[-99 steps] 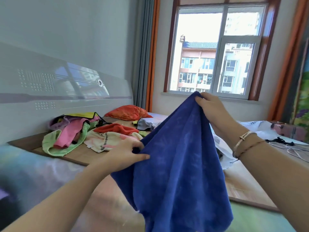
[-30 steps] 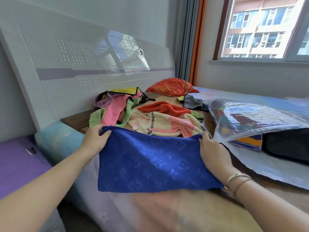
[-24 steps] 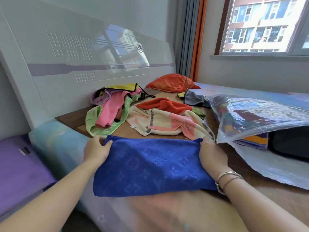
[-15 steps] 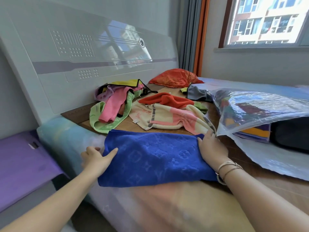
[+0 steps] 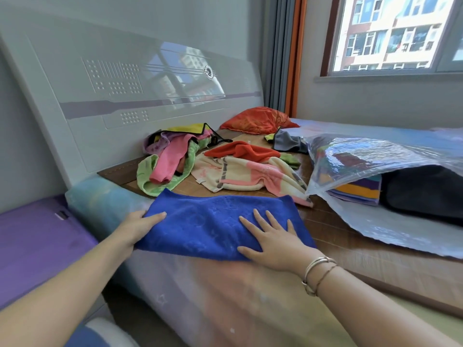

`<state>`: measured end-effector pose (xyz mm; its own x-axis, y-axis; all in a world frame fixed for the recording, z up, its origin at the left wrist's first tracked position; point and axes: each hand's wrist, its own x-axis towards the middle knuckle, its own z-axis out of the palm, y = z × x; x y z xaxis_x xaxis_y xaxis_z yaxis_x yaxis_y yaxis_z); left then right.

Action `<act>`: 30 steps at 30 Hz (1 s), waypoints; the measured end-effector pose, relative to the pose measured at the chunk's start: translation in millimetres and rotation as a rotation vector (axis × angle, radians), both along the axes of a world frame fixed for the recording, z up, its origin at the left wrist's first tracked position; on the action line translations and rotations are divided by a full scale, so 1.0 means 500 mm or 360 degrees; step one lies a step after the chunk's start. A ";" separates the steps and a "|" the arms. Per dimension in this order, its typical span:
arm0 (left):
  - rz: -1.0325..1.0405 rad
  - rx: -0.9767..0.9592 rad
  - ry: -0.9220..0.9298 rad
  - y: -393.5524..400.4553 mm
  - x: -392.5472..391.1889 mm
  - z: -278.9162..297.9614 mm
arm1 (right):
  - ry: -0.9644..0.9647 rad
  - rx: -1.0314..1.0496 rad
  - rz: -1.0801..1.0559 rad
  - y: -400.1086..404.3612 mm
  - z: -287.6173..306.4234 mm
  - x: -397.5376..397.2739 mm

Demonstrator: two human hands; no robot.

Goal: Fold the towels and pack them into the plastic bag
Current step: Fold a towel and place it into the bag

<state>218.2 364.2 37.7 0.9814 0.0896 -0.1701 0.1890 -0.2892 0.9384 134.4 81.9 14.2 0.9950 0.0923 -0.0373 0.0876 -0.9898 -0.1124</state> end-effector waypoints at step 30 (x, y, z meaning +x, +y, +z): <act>-0.0207 0.0462 -0.0065 -0.300 -0.048 -0.009 | -0.0141 0.1846 -0.1012 -0.096 0.053 -0.046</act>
<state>194.0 214.0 33.1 0.9932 0.0023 -0.1163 0.0972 -0.5654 0.8190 111.4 33.9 40.8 0.8715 -0.4534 -0.1867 -0.3017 -0.1958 -0.9331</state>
